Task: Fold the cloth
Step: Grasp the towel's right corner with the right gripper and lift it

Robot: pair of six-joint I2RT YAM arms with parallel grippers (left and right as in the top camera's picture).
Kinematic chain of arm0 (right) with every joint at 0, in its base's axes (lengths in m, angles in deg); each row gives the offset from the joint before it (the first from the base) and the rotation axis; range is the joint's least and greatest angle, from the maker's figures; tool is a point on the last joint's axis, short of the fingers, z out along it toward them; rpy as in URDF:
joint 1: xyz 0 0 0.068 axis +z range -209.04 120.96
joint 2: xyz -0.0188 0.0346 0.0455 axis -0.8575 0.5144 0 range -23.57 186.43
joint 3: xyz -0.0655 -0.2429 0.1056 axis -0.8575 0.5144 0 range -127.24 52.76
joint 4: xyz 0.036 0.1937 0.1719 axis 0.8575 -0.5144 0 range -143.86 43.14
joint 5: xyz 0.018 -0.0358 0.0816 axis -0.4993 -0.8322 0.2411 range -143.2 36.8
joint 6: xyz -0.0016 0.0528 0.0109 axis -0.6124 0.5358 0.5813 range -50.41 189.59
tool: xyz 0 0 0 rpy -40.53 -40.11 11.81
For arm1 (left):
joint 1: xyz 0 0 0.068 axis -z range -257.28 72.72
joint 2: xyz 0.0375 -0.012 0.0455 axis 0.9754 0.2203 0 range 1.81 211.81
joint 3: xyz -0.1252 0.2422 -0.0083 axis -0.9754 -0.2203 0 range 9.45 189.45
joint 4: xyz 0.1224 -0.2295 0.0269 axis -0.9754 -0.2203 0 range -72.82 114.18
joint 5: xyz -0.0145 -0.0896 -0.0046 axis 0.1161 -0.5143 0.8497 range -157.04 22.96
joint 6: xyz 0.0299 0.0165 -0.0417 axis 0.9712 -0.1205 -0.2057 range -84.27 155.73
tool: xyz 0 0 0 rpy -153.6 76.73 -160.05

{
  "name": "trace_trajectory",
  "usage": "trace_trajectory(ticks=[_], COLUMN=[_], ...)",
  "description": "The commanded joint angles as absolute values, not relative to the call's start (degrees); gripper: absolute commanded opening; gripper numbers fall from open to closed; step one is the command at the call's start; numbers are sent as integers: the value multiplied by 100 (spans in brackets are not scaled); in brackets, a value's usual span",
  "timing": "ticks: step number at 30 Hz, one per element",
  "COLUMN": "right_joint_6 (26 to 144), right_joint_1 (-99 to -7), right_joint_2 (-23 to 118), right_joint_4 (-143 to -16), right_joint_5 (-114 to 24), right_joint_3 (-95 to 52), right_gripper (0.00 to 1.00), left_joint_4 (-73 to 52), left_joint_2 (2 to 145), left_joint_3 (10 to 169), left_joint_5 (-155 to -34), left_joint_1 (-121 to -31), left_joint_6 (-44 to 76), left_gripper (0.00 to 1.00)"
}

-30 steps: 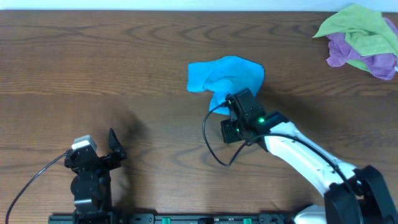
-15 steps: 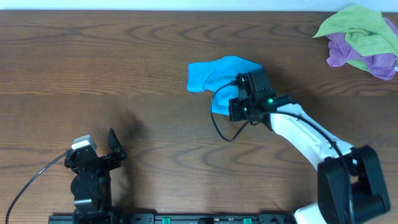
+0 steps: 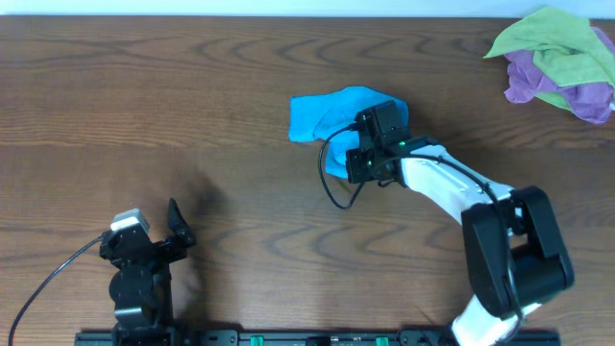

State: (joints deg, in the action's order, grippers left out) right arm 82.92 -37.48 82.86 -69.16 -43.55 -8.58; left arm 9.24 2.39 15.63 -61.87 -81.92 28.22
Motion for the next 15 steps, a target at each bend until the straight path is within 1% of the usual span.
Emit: trace_trajectory(ticks=[1, 8, 15], right_joint_6=[8237, 8073, 8071], right_joint_1=[-3722, -3728, -3728], right_joint_2=[8343, 8343, 8343], right_joint_4=[-6940, -7845, -8422], right_joint_5=[-4329, -5450, -6467], right_joint_3=[-935, -939, -943], right_gripper=[1, 1, 1], left_joint_4=[863, 863, 863], left_joint_2=[206, 206, 206], left_joint_3=[1423, 1423, 1423], left_joint_5=[-6106, -6106, -6106], left_joint_1=[-8177, -8177, -8177], left_joint_6=[2820, 2822, 2820], left_gripper=[95, 95, 95])
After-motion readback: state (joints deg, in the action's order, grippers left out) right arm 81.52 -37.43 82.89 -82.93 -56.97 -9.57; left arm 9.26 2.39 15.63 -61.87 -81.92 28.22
